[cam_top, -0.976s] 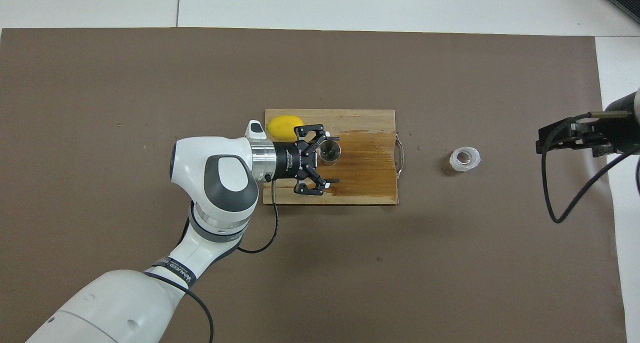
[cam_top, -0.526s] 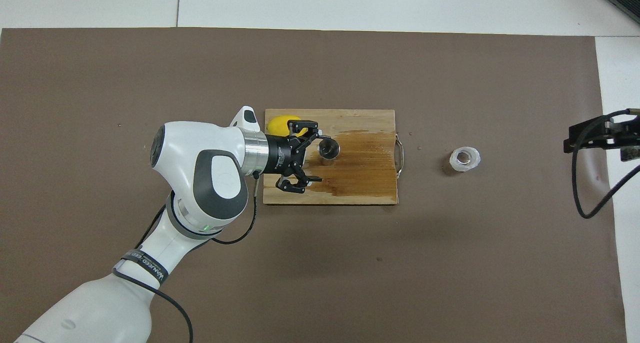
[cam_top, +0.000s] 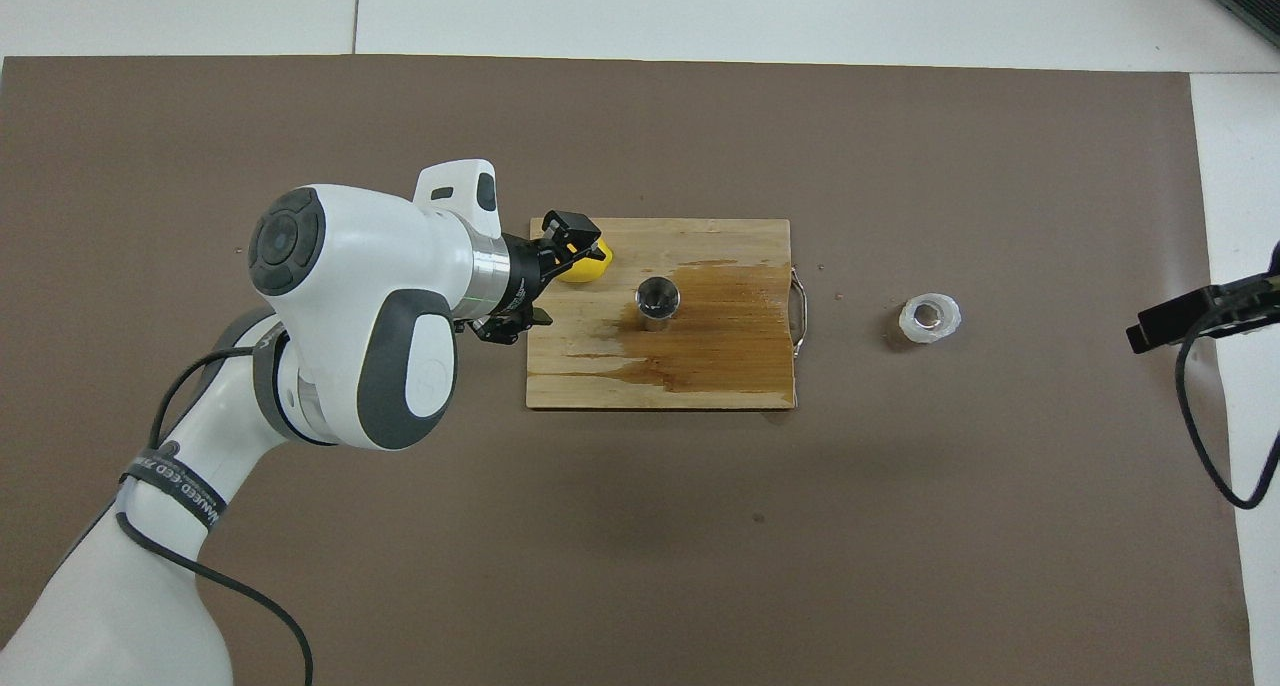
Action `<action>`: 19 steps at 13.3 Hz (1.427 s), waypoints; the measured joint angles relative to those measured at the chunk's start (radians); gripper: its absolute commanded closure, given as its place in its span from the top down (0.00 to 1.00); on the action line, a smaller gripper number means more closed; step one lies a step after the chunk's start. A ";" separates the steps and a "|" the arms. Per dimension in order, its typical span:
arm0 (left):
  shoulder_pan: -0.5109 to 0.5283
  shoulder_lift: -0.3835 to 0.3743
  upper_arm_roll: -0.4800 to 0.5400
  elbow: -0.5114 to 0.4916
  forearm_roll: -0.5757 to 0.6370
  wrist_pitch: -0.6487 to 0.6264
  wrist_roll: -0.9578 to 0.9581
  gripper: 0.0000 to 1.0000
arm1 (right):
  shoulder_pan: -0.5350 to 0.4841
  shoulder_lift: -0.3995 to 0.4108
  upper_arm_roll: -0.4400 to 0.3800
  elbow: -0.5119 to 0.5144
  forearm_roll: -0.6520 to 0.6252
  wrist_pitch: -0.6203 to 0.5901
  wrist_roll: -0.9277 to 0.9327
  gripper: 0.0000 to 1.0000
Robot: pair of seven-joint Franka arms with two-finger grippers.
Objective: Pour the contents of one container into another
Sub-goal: 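Withdraw the left gripper while the right gripper opens, then reach and grasp the small white cup with the right gripper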
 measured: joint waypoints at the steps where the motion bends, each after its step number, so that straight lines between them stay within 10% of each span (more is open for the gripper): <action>1: 0.001 -0.006 0.001 0.003 0.066 -0.022 0.009 1.00 | -0.001 -0.001 -0.002 -0.006 0.001 0.002 -0.084 1.00; 13: 0.286 -0.223 0.028 0.019 0.388 -0.329 0.700 1.00 | -0.224 0.132 -0.008 -0.246 0.439 0.362 -1.248 1.00; 19: 0.415 -0.233 0.029 0.264 0.451 -0.601 0.880 1.00 | -0.245 0.212 -0.008 -0.364 0.704 0.449 -1.718 1.00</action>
